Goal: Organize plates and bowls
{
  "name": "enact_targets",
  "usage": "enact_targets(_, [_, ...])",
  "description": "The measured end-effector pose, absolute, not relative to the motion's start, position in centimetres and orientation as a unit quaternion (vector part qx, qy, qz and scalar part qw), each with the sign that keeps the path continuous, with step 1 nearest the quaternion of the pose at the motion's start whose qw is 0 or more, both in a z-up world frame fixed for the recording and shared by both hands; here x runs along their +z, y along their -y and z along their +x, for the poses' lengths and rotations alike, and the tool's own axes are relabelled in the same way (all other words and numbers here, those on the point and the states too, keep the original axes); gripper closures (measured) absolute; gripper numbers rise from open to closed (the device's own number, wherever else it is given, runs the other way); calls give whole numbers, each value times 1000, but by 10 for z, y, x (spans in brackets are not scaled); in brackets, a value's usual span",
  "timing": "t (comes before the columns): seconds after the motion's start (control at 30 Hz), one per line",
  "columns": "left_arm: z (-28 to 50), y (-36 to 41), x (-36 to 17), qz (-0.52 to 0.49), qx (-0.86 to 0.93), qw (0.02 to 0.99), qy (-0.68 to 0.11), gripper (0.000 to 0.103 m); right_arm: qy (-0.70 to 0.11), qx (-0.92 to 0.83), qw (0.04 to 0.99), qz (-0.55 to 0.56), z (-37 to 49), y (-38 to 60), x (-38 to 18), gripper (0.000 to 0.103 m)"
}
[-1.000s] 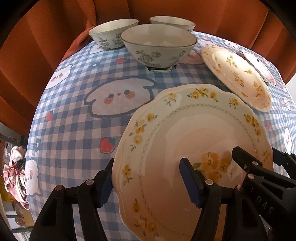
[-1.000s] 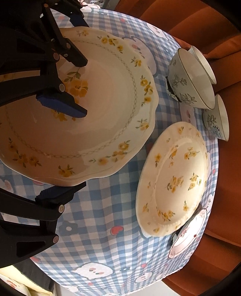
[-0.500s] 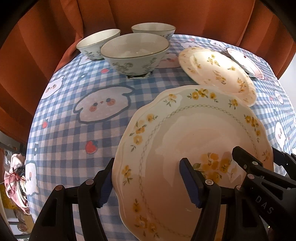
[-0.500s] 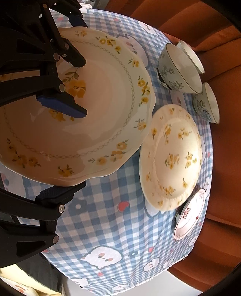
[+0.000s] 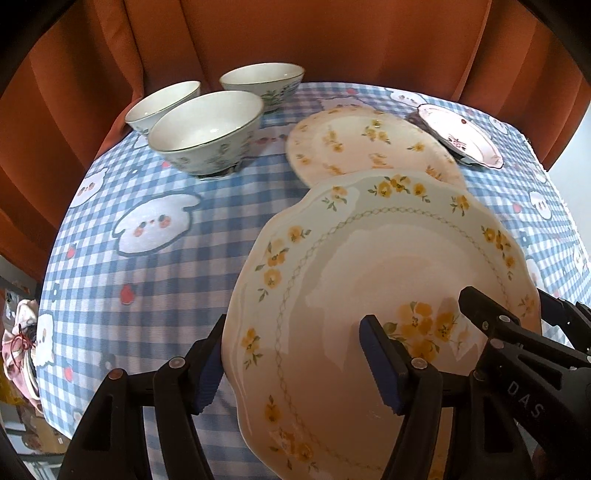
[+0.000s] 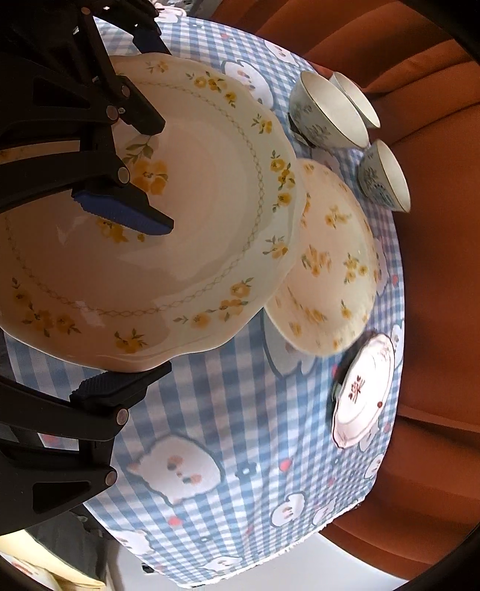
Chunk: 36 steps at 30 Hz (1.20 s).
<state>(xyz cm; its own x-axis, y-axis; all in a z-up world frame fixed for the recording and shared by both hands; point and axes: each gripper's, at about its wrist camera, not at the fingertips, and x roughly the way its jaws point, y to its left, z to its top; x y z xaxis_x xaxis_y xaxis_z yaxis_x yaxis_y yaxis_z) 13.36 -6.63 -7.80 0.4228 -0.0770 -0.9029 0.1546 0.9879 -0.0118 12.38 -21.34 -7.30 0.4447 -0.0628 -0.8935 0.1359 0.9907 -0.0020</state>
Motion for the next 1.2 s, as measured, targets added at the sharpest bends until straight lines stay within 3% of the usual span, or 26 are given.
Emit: enact_targets(1.2, [146, 244, -101, 24, -47, 831, -554, 34, -536, -39, 843, 21, 140, 400, -88, 31])
